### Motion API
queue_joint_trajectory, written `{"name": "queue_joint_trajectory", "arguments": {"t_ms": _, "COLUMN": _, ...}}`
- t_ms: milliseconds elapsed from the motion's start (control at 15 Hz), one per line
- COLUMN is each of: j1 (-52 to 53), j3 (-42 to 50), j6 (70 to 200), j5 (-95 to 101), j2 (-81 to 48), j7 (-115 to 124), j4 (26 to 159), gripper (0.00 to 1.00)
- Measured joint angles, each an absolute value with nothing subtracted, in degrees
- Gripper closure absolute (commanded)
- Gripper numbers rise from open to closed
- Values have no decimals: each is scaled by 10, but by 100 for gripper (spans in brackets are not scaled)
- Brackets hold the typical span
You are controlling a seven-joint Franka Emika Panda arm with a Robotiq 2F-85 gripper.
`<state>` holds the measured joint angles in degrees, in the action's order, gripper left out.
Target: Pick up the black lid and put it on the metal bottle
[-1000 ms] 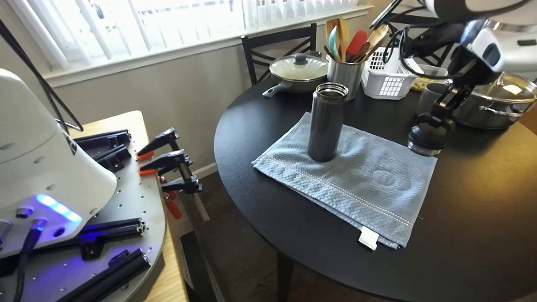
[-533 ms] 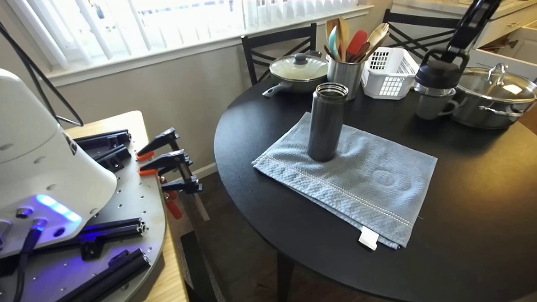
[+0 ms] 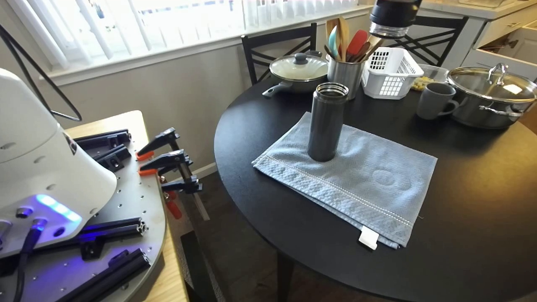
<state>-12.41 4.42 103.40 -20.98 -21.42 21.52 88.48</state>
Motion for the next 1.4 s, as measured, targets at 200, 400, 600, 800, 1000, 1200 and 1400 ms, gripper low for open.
{"name": "queue_joint_trajectory", "arguments": {"t_ms": 200, "j1": -102, "j3": 44, "j6": 1017, "j5": -201, "j2": -182, "j7": 171, "j4": 940, "gripper": 94}}
{"name": "queue_joint_trajectory", "arguments": {"t_ms": 400, "j1": -78, "j3": 43, "j6": 1025, "j5": -183, "j2": -158, "j7": 139, "j4": 1001, "gripper": 94}}
{"name": "queue_joint_trajectory", "arguments": {"t_ms": 600, "j1": -56, "j3": 42, "j6": 1094, "j5": -173, "j2": -138, "j7": 127, "j4": 1067, "gripper": 94}}
{"name": "queue_joint_trajectory", "arguments": {"t_ms": 800, "j1": -41, "j3": 39, "j6": 1197, "j5": -173, "j2": -122, "j7": 126, "j4": 1131, "gripper": 94}}
{"name": "queue_joint_trajectory", "arguments": {"t_ms": 1000, "j1": -36, "j3": 37, "j6": 1267, "j5": -174, "j2": -112, "j7": 126, "j4": 1177, "gripper": 94}}
{"name": "queue_joint_trajectory", "arguments": {"t_ms": 1200, "j1": -37, "j3": 38, "j6": 1304, "j5": -178, "j2": -107, "j7": 126, "j4": 1200, "gripper": 94}}
{"name": "queue_joint_trajectory", "arguments": {"t_ms": 1400, "j1": -37, "j3": 40, "j6": 1316, "j5": -187, "j2": -104, "j7": 126, "j4": 1208, "gripper": 94}}
